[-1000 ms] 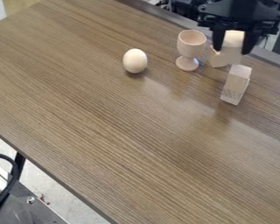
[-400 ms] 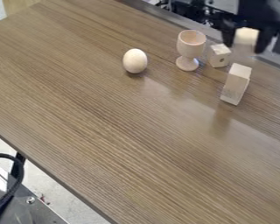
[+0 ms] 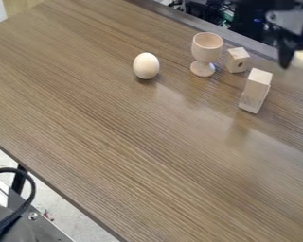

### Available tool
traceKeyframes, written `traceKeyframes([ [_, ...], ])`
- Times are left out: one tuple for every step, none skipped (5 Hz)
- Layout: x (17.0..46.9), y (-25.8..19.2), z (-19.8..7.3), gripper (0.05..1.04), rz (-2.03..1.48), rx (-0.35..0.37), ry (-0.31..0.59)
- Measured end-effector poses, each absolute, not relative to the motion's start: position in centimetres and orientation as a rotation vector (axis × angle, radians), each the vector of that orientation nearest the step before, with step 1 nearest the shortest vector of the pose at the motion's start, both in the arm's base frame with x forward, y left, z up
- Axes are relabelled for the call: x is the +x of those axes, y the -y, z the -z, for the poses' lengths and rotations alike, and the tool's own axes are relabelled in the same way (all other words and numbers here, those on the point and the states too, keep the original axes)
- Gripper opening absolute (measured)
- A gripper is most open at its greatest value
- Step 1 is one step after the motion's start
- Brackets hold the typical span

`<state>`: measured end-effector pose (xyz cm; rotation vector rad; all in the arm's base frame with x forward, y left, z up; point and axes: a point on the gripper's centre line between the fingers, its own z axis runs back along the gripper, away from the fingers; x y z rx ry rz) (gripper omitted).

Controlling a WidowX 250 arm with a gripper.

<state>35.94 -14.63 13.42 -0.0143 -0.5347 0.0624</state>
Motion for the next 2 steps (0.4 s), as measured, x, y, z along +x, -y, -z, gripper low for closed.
traceKeyframes([
  [36.2,16.2,-11.2,0.543,-0.087,0.068,0.516],
  [36.1,17.5,-9.0,0.543,-0.238,0.126,0.464],
])
